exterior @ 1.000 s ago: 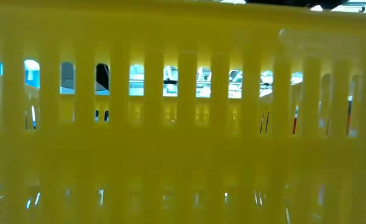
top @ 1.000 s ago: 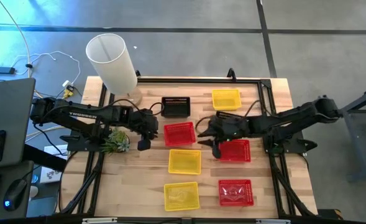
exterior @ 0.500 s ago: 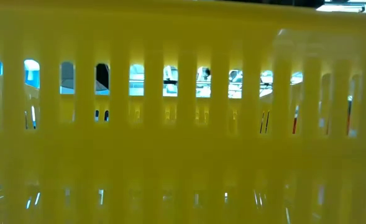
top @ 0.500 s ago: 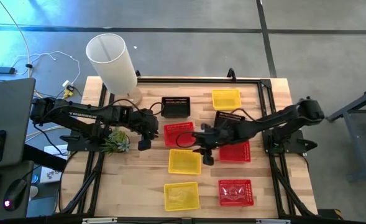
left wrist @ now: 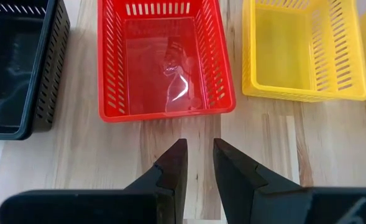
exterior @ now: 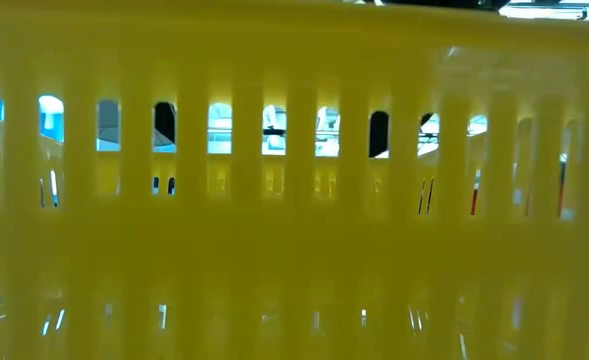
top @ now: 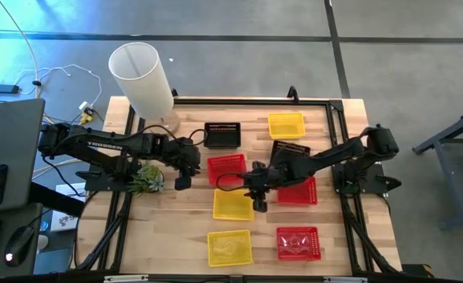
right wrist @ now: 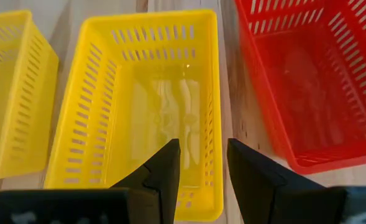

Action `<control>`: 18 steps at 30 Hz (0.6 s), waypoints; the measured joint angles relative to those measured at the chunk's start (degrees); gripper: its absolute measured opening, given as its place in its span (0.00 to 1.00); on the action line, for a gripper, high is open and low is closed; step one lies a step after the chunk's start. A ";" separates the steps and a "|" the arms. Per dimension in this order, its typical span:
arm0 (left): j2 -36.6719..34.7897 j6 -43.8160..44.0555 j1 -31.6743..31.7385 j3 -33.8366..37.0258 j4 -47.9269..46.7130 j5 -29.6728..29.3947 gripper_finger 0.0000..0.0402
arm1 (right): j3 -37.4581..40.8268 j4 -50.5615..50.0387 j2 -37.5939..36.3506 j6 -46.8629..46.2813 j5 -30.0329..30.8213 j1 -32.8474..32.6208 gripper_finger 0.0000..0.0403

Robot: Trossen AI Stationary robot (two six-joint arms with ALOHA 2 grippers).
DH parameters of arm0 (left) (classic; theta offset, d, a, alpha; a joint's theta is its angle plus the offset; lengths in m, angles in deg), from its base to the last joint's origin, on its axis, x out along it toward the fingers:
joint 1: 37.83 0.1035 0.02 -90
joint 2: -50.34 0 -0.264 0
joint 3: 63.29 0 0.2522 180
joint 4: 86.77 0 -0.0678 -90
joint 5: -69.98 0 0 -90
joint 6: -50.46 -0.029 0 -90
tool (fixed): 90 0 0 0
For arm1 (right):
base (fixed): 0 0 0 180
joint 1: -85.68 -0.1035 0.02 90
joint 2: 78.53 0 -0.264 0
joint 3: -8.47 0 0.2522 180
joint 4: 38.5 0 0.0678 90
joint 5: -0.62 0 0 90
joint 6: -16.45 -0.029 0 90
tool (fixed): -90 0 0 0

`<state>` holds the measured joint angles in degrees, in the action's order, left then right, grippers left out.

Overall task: Stack baskets by color
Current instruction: Stack the middle yellow bin on top of the top yellow bin

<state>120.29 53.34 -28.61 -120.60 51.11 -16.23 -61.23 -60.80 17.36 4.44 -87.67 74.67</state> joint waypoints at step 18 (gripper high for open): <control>0.00 -0.02 0.00 0.00 0.02 0.01 0.16 | 0.04 -0.17 5.45 -6.15 -1.59 0.40 0.30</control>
<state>120.29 53.32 -28.61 -120.60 51.14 -16.22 -61.19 -60.97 22.81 -1.72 -89.26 75.07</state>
